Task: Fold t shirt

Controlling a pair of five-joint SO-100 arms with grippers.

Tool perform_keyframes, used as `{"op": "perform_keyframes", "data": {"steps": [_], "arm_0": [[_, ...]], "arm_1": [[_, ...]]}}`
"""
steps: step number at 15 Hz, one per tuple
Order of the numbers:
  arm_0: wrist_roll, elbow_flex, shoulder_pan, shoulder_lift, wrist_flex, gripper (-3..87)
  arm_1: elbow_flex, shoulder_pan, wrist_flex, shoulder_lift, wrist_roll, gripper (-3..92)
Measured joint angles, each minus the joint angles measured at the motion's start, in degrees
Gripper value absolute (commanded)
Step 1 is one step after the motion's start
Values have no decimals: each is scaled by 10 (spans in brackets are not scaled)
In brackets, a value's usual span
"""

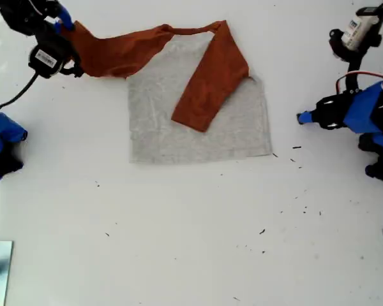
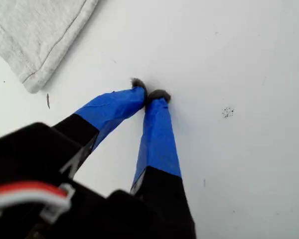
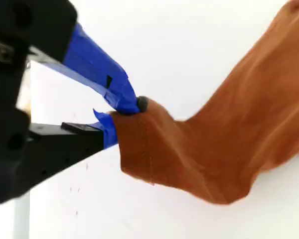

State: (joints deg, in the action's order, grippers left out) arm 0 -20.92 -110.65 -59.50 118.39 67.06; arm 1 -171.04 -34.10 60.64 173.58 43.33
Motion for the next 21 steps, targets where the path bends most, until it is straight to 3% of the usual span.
{"op": "perform_keyframes", "data": {"steps": [1,2,3,4,5,7,9,11,14,16,19,20,21], "arm_0": [[25,79,80,-28,4,21],[25,188,168,-95,7,290],[-9,337,255,-207,15,280],[-64,487,330,-310,4,120],[-77,570,368,-339,-16,35],[-79,570,359,-308,33,49],[-79,438,351,-221,31,5],[-81,199,326,-47,-43,-3],[-2,-204,288,183,-116,-3],[85,-427,317,282,-175,-3],[165,-569,354,381,-196,-3],[169,-562,353,399,-180,-3],[169,-525,358,388,-140,49]], "arm_1": [[0,0,0,0,0,35],[0,0,0,0,0,35],[-1,0,1,0,0,35],[-1,0,1,0,-4,35],[-1,-1,1,0,-5,35],[-1,-1,1,0,-9,35],[-1,-1,1,0,-9,35],[-1,-1,1,0,-9,35],[-1,-1,3,0,-12,35],[-1,-1,3,0,-14,35],[1,-1,3,-16,-26,34],[17,-2,9,-54,-36,52],[78,13,36,-130,-43,225]]}}
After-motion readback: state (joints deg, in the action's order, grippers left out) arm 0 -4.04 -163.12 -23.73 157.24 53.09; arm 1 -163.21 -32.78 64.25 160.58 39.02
